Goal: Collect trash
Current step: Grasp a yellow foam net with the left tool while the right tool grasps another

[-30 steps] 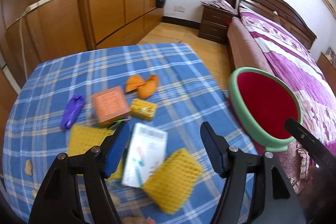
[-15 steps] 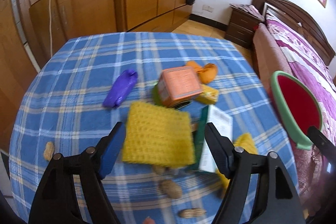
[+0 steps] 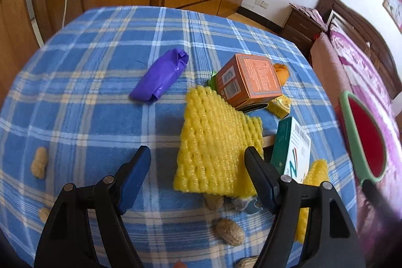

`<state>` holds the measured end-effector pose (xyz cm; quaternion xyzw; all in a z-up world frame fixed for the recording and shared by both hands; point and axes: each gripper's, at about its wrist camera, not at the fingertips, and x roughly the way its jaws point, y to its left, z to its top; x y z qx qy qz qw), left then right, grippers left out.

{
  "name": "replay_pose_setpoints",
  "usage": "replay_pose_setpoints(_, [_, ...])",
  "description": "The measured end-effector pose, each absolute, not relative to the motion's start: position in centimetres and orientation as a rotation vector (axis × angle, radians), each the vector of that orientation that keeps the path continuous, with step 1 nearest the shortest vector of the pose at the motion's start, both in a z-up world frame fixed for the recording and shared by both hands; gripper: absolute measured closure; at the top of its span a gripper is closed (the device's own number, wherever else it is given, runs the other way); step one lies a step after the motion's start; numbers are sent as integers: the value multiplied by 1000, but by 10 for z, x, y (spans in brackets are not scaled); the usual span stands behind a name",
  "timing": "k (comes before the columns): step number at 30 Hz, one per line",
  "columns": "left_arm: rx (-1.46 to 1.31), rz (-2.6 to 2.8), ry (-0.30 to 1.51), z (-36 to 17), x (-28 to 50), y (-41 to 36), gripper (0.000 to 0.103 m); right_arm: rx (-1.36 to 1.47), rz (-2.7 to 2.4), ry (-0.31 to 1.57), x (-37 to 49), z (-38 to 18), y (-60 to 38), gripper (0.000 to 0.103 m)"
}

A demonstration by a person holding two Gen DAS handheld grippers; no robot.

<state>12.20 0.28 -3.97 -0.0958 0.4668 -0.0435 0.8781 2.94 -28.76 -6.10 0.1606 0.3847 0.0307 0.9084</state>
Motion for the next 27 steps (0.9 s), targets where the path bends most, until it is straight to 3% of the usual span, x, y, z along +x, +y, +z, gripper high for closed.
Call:
replay_pose_setpoints(11, [-234, -222, 905, -21, 107, -2, 87, 290, 171, 881, 41, -81, -251, 32])
replay_pose_setpoints(27, [-190, -216, 907, -15, 94, -5, 91, 306, 208, 867, 57, -90, -235, 33])
